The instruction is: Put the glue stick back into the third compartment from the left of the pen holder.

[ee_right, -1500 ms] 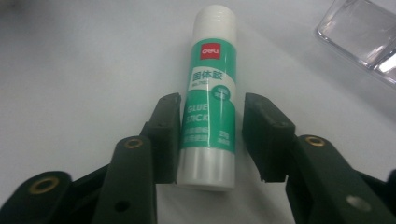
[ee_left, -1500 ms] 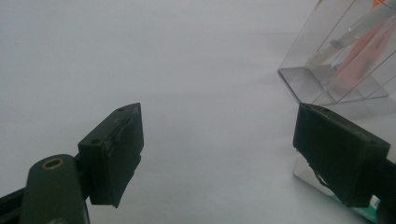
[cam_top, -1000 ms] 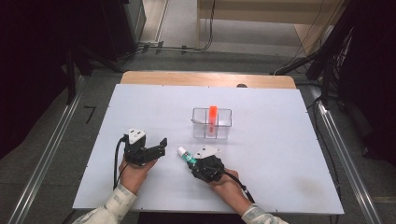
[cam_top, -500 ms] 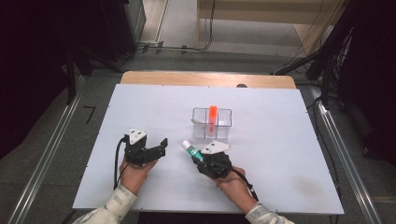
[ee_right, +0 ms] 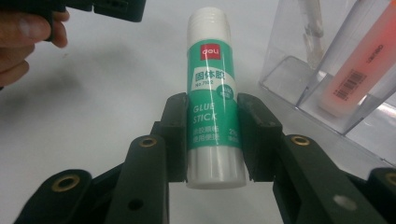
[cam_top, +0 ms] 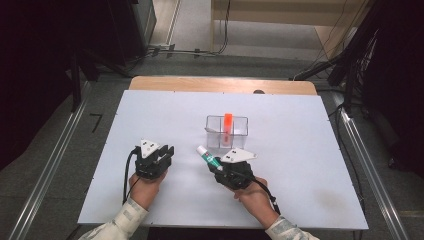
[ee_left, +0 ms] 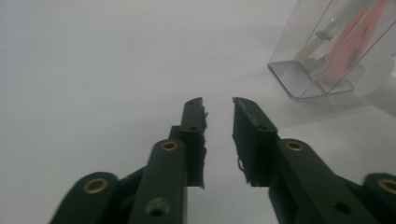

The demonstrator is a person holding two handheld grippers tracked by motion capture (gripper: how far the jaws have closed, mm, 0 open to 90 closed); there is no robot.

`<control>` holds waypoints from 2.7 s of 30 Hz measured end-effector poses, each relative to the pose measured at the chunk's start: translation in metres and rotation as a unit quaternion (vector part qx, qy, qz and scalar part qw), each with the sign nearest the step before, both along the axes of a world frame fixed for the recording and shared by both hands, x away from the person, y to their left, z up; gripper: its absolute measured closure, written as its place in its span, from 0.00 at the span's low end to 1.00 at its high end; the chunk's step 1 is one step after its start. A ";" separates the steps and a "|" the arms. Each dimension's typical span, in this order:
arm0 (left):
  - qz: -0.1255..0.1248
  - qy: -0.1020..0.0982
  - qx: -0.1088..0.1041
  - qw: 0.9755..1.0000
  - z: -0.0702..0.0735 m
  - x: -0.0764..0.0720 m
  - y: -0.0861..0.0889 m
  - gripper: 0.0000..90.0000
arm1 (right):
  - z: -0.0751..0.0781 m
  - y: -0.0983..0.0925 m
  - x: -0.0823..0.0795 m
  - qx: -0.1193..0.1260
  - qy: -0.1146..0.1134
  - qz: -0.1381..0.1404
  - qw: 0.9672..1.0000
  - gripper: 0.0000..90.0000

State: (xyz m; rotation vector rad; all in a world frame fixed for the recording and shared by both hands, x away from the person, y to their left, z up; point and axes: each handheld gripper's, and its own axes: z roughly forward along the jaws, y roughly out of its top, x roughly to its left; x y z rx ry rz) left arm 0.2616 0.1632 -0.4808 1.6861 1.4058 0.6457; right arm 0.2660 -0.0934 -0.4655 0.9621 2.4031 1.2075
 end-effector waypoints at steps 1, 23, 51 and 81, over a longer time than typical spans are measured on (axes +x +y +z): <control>-0.003 0.001 0.001 1.000 0.000 0.000 -0.001 0.92 | 0.001 0.000 0.000 0.001 -0.003 0.002 1.000 0.71; -0.072 0.009 -0.019 0.997 0.002 0.006 -0.043 1.00 | 0.017 -0.003 -0.007 0.029 -0.023 0.007 0.999 0.71; -0.110 -0.025 -0.043 0.993 0.020 0.015 -0.077 1.00 | 0.024 -0.018 -0.002 0.035 -0.027 -0.007 0.999 0.71; -0.134 -0.060 -0.024 0.989 0.034 0.009 -0.098 1.00 | 0.021 -0.040 0.018 0.029 -0.030 -0.042 0.998 0.71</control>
